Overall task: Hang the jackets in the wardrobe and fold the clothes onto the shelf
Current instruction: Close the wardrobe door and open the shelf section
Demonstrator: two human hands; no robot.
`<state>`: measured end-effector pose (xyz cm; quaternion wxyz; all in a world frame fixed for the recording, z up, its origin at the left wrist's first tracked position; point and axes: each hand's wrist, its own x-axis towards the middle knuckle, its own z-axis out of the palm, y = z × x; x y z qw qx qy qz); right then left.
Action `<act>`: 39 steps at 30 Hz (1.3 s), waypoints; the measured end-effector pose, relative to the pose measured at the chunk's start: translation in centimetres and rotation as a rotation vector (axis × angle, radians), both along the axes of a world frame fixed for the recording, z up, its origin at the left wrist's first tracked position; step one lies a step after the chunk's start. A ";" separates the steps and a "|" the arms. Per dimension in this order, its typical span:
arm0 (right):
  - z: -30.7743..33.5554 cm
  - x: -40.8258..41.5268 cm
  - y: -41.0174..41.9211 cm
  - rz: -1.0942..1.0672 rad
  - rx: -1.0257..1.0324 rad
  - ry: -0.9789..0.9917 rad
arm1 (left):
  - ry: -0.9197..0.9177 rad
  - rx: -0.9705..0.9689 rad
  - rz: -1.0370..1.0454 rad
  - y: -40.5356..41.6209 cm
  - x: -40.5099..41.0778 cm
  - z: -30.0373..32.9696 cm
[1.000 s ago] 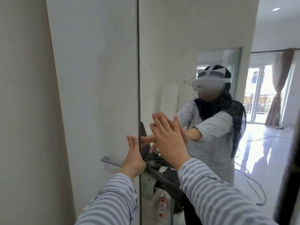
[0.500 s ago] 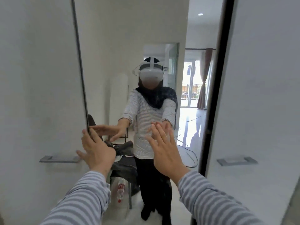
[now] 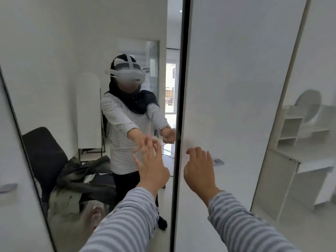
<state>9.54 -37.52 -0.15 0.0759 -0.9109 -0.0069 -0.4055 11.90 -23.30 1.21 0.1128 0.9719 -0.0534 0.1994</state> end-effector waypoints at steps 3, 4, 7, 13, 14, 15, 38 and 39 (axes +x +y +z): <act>-2.0 0.7 -1.7 -0.064 0.013 0.122 | 0.091 0.030 0.032 -1.2 0.4 0.1; -2.6 0.7 -2.2 -0.067 0.017 0.165 | 0.110 0.033 0.039 -1.3 0.5 0.1; -4.3 1.1 -3.5 -0.056 -0.082 0.196 | 0.116 0.077 0.072 -1.4 0.6 0.1; -5.2 1.3 -4.2 -0.008 -0.222 0.165 | 0.129 0.076 0.091 -1.2 0.2 0.3; -5.2 1.3 -4.4 0.006 -0.237 0.154 | 0.135 0.076 0.093 -1.1 0.1 0.3; -5.1 1.3 -4.7 0.023 -0.250 0.136 | 0.141 0.078 0.096 -1.0 0.1 0.2; -3.9 -15.4 -11.4 0.132 0.287 0.317 | 0.402 -0.536 -0.436 -12.3 -9.9 -1.9; -3.3 -16.3 -11.9 0.107 0.360 0.301 | 0.427 -0.593 -0.474 -12.9 -10.9 -2.4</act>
